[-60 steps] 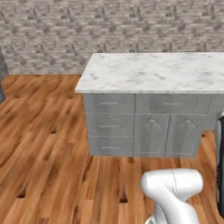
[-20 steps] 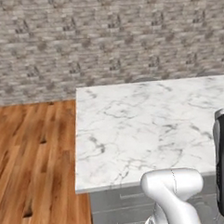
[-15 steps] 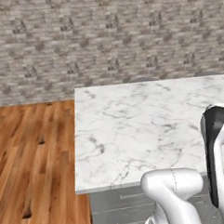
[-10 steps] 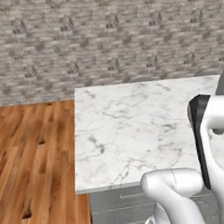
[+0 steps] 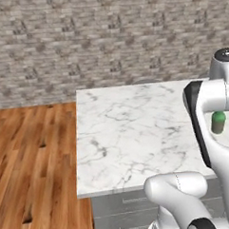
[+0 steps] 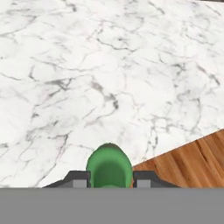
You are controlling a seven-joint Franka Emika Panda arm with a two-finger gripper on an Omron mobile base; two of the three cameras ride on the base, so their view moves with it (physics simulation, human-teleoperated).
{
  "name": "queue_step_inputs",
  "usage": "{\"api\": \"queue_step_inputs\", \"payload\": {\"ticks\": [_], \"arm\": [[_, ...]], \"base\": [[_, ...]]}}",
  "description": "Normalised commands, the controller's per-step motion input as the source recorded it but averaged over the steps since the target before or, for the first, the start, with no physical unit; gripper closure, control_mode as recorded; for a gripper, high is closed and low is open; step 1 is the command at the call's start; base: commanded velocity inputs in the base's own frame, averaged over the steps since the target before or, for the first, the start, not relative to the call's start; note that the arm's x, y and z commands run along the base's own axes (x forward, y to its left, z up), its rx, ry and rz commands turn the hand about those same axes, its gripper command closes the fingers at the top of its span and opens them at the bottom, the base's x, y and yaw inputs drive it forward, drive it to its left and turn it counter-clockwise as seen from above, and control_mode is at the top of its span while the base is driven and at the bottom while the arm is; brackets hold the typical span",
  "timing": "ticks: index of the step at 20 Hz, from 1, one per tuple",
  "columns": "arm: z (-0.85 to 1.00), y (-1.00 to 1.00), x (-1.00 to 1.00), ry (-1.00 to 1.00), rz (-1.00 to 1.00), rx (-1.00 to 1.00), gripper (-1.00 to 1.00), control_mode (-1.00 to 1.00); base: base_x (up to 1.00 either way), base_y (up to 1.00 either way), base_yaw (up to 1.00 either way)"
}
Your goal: Move the drinks to the dining counter.
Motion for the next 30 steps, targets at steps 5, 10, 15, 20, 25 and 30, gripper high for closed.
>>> {"api": "queue_step_inputs", "payload": {"ticks": [5,10,15,20,25,30], "arm": [[-0.16,0.00,0.36,0.01,0.00,0.03,1.00,-1.00],[-0.14,0.00,0.36,0.12,0.00,0.12,1.00,-1.00],[-0.11,0.00,0.28,0.13,0.00,0.15,1.00,-1.00],[-0.14,0.00,0.25,0.04,-0.02,0.09,1.00,-1.00],[-0.23,0.00,0.26,0.00,-0.06,0.04,1.00,-1.00],[-0.22,0.00,0.24,0.00,-0.05,0.05,1.00,-1.00]], "base": [[0.00,0.00,0.00],[0.00,0.00,0.00],[0.00,0.00,0.00],[0.00,0.00,0.00],[0.00,0.00,0.00],[0.00,0.00,0.00]]}}
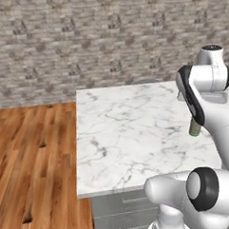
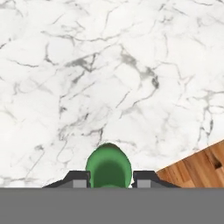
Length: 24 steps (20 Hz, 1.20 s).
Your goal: Move the drinks to the dining counter.
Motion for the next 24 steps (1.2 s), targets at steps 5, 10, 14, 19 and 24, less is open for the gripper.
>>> {"api": "queue_step_inputs", "payload": {"ticks": [5,10,14,19,24], "arm": [[-0.24,0.00,0.28,0.00,-0.05,0.03,1.00,-1.00],[-0.26,0.00,0.23,0.02,-0.05,0.03,1.00,-1.00],[-0.19,0.00,0.13,0.02,-0.07,0.00,1.00,-1.00],[-0.13,0.00,0.08,0.00,-0.06,0.00,1.00,-1.00],[-0.18,0.00,0.05,-0.01,-0.04,0.00,1.00,-1.00]], "base": [[0.00,0.00,0.00],[0.00,0.00,0.00],[0.00,0.00,0.00],[0.00,0.00,0.00],[0.00,0.00,0.00]]}}
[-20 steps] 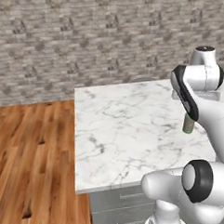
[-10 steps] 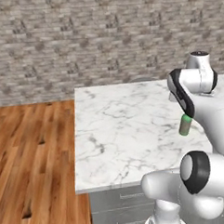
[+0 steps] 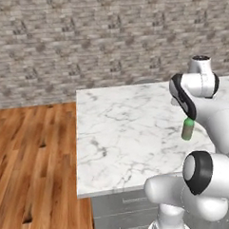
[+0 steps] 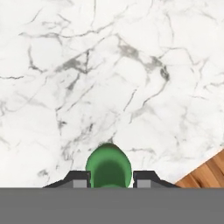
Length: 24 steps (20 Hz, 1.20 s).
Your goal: Move the drinks to the dining counter.
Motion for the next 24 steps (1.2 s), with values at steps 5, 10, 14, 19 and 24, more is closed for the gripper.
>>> {"api": "queue_step_inputs", "payload": {"ticks": [5,10,14,19,24], "arm": [[-0.28,0.00,0.04,0.00,-0.04,0.00,1.00,-1.00],[-0.16,0.00,0.00,-0.01,-0.05,0.00,1.00,-1.00],[-0.08,0.00,0.00,-0.03,-0.06,-0.02,1.00,-1.00],[-0.07,0.00,0.00,-0.03,-0.03,-0.01,1.00,-1.00],[-0.11,0.00,0.00,0.00,-0.01,0.00,1.00,-1.00]], "base": [[0.00,0.00,0.00],[0.00,0.00,0.00],[0.00,0.00,0.00],[0.00,0.00,0.00],[0.00,0.00,0.00]]}}
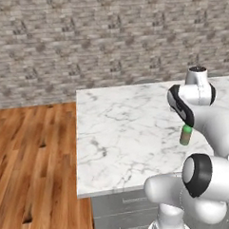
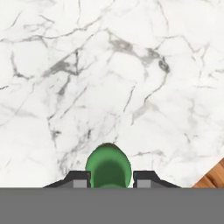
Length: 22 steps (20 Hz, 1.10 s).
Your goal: Move the drinks to the dining counter.
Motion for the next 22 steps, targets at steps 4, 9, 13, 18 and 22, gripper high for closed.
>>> {"api": "queue_step_inputs", "payload": {"ticks": [4,9,13,18,22], "arm": [[-0.05,0.06,0.05,0.03,-0.01,0.00,1.00,-1.00],[-0.08,0.06,0.04,0.00,-0.03,0.00,1.00,-1.00],[-0.14,0.00,0.02,0.01,-0.02,0.00,1.00,-1.00],[-0.14,0.00,0.00,0.00,-0.02,0.00,1.00,-1.00],[-0.16,0.00,0.00,0.00,-0.03,0.00,1.00,-1.00]], "base": [[0.00,0.00,0.00],[0.00,0.00,0.00],[0.00,0.00,0.00],[0.00,0.00,0.00],[0.00,0.00,0.00]]}}
